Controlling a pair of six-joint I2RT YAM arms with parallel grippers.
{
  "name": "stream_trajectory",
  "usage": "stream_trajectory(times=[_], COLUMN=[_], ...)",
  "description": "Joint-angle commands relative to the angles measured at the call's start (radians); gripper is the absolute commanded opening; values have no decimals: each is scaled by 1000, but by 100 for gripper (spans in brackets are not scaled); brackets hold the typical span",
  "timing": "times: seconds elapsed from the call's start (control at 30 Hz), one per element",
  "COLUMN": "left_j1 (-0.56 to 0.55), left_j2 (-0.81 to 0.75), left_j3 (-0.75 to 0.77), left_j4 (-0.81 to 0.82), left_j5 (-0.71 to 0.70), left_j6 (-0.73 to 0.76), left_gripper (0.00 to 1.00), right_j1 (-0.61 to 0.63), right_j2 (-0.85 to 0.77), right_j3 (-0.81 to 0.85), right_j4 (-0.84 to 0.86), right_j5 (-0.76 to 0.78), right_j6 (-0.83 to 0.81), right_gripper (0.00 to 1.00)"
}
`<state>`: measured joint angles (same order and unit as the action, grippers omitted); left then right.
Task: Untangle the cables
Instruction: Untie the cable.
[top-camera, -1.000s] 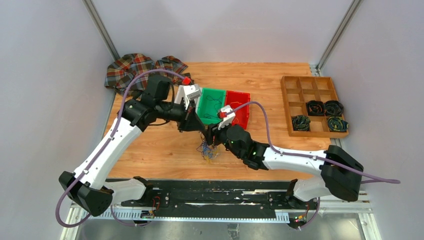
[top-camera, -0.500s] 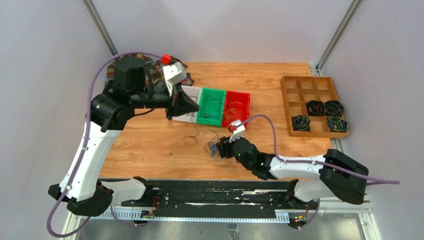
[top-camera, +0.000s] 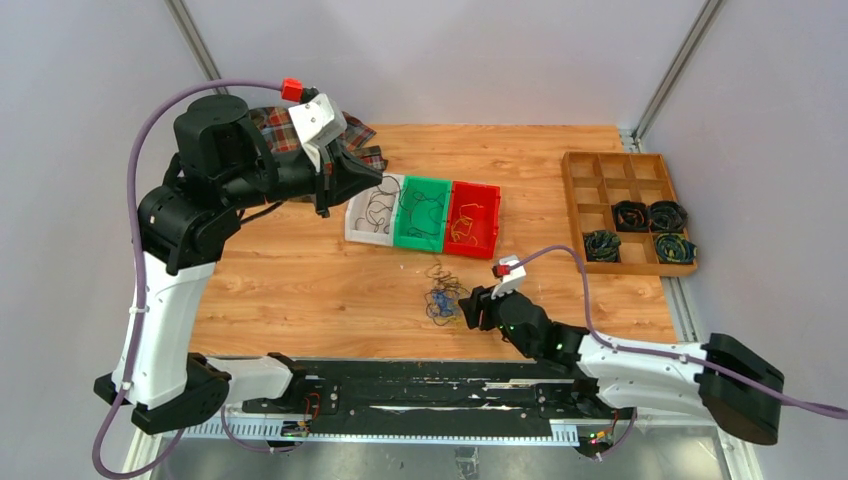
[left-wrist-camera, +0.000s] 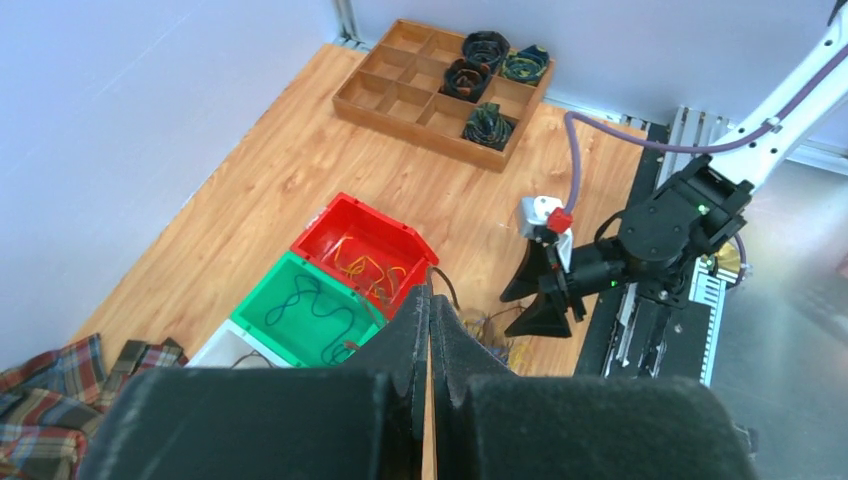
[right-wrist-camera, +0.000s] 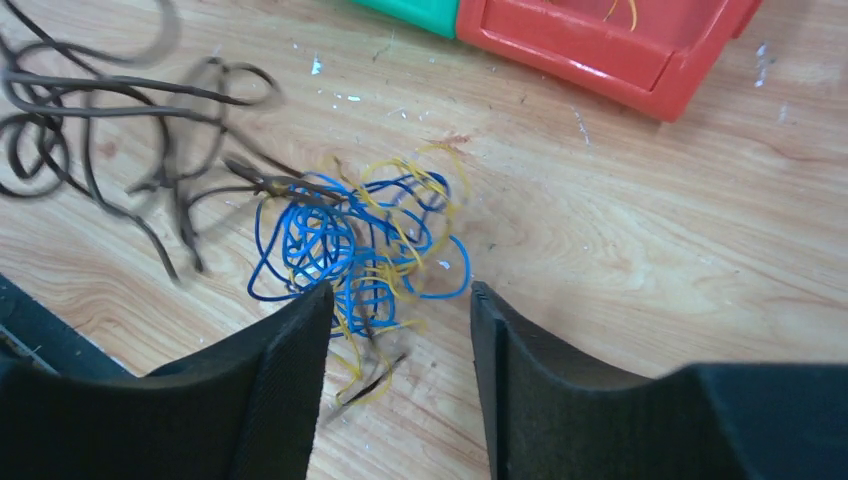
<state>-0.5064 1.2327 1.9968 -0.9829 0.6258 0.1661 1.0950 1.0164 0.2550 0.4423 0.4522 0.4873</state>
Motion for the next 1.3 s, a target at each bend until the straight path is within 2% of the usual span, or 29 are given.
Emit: stream_trajectory(times=[0.0,0.1,0.17,0.23,0.37,0.5,0.67,0.73,0.83,1.0,1.27], left_j1=[-3,-3,-3,-3,-3,-3,-3,-3,-3,-3,-3], left_j2=[7,10,11,13,16,25,25,22,17,7,26], left_j3=[40,42,42,44,56,77,83,85,90,125,245], left_j4=[-3,-2,-2,-2,-2,-2,-2,-2,-2,-2,-1], left_j5=[-30,-43,-40,-29,-11,-2,6,-1,2,-13,-126], left_j6=[15,19,20,10,-4,-13,-21,-22,-24,-21,-39], left_gripper=[0,0,0,0,0,0,0,0,1,1,0], right_j1=[14,14,15,14,14,14,8,-23,-96,-111,-110], right_j2=[-140,-250,-317,-367,-360,-202,73,200,356,485,449], right_j3=[-10,16,39,56,146,295,509,608,690,640,354], right_j4=[-110,-186,-225,-234,-222,-150,-85,-127,-127,-51,122], right_j5=[4,-49,-67,-74,-112,-197,-294,-371,-511,-530,-488], right_j6=[7,-26,-50,-76,-157,-238,-293,-284,-213,-164,-20], right_gripper=[56,60,67,68,68,68,67,67,61,44,37])
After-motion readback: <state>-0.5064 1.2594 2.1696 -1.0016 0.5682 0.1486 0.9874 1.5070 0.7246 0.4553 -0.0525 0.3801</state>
